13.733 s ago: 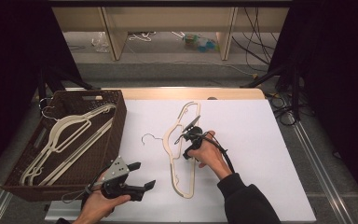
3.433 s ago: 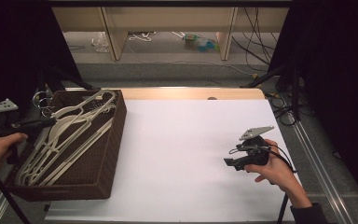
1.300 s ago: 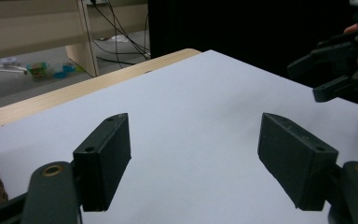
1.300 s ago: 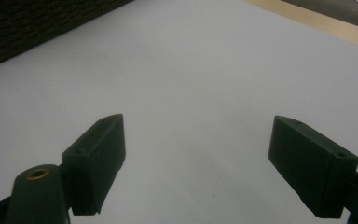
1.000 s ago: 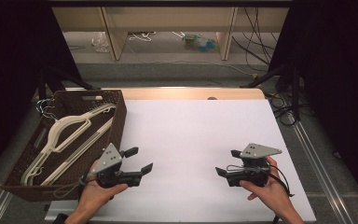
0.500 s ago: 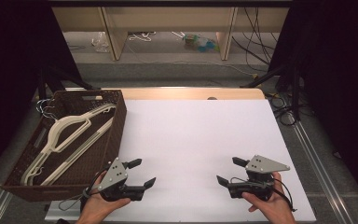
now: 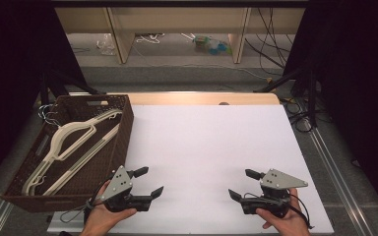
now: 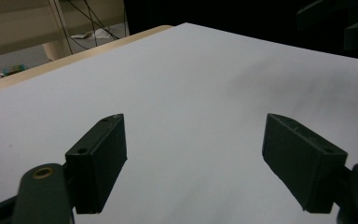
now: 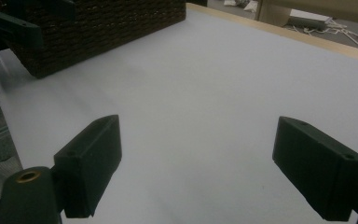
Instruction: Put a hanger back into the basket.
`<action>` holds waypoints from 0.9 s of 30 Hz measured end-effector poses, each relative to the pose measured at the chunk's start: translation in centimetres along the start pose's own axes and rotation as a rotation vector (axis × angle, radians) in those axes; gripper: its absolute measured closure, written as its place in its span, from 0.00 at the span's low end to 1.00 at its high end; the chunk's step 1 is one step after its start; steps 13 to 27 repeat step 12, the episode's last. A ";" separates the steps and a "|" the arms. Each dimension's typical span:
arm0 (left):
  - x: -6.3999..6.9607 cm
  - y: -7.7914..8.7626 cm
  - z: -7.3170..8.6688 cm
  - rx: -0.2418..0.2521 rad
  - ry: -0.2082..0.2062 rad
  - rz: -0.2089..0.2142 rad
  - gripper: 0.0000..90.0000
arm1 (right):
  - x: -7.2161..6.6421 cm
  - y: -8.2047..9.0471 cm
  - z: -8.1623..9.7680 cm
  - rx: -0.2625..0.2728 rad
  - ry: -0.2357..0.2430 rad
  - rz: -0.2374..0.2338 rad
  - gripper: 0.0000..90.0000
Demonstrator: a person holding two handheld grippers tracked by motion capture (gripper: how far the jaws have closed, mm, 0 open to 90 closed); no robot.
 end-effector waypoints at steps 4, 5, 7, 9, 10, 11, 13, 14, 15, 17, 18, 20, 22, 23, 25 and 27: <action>0.0 0.0 0.0 -0.003 -0.005 0.002 0.24 | -0.1 -0.1 0.0 0.011 -0.005 -0.007 0.18; 0.0 0.0 0.0 -0.003 -0.007 0.002 0.24 | -0.1 -0.2 0.0 0.008 -0.002 -0.005 0.18; 0.0 0.0 -0.1 -0.003 -0.020 -0.001 0.24 | -0.1 -0.2 0.0 0.006 0.001 -0.005 0.18; 0.0 0.0 0.0 -0.004 -0.012 -0.002 0.24 | -0.1 -0.2 0.1 0.006 0.000 -0.007 0.18; -0.1 0.0 0.0 -0.007 -0.021 -0.002 0.24 | -0.1 -0.2 0.1 0.005 0.001 -0.006 0.18; -0.1 -0.1 0.0 -0.005 -0.024 0.004 0.24 | -0.1 -0.3 0.1 0.005 0.005 -0.004 0.18; -0.1 -0.1 0.1 -0.011 -0.016 0.003 0.24 | -0.1 -0.3 0.1 -0.001 0.007 -0.007 0.18; -0.1 -0.1 0.1 -0.011 -0.016 0.003 0.24 | -0.1 -0.3 0.1 -0.001 0.007 -0.007 0.18; -0.1 -0.1 0.1 -0.011 -0.016 0.003 0.24 | -0.1 -0.3 0.1 -0.001 0.007 -0.007 0.18; -0.1 -0.1 0.1 -0.011 -0.016 0.003 0.24 | -0.1 -0.3 0.1 -0.001 0.007 -0.007 0.18; -0.1 -0.1 0.1 -0.011 -0.016 0.003 0.24 | -0.1 -0.3 0.1 -0.001 0.007 -0.007 0.18; -0.1 -0.1 0.1 -0.011 -0.016 0.003 0.24 | -0.1 -0.3 0.1 -0.001 0.007 -0.007 0.18; -0.1 -0.1 0.1 -0.011 -0.016 0.003 0.24 | -0.1 -0.3 0.1 -0.001 0.007 -0.007 0.18; -0.1 -0.1 0.1 -0.011 -0.016 0.003 0.24 | -0.1 -0.3 0.1 -0.001 0.007 -0.007 0.18; -0.1 -0.1 0.1 -0.011 -0.016 0.003 0.24 | -0.1 -0.3 0.1 -0.001 0.007 -0.007 0.18; -0.1 -0.1 0.1 -0.011 -0.016 0.003 0.24 | -0.1 -0.3 0.1 -0.001 0.007 -0.007 0.18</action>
Point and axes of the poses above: each handheld gripper's, and its own axes: y roughly backward along the jaws, z roughly out of its underside, x roughly to its right, the point moved 2 cm from there along -y, roughly forward along the jaws, and after that the axes turned 7 degrees about z, right-handed, at the moved point
